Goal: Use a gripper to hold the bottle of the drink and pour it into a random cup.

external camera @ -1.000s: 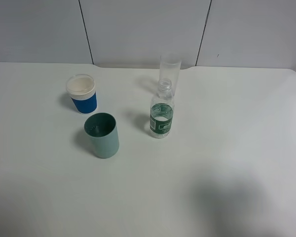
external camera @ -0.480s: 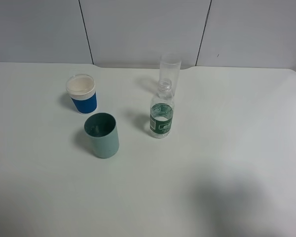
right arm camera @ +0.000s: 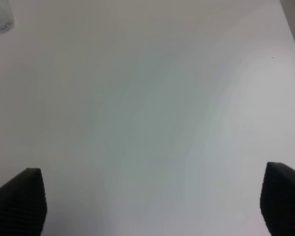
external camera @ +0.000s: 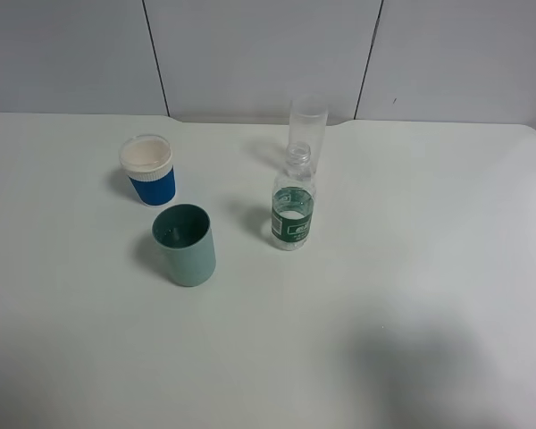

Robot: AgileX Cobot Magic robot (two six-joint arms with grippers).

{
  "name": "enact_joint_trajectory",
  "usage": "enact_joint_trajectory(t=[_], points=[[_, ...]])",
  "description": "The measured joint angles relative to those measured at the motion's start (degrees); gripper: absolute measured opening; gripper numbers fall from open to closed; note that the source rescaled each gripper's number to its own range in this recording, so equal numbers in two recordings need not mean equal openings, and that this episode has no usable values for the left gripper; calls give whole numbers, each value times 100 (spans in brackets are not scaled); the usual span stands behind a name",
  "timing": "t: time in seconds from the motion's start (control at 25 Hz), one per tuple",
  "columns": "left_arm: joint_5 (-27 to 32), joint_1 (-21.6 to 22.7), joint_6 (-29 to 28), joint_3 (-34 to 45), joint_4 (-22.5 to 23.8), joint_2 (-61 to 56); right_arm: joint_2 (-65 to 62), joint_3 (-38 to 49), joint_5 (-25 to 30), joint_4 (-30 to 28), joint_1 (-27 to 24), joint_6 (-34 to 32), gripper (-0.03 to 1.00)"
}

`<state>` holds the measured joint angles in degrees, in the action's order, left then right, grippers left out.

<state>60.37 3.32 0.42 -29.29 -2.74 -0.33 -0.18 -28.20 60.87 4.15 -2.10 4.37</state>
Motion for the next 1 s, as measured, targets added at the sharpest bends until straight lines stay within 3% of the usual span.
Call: enact_joint_trajectory(t=[1.0], points=[[0,0,0,0,0,0,0,0,0,0,0,-13,91]])
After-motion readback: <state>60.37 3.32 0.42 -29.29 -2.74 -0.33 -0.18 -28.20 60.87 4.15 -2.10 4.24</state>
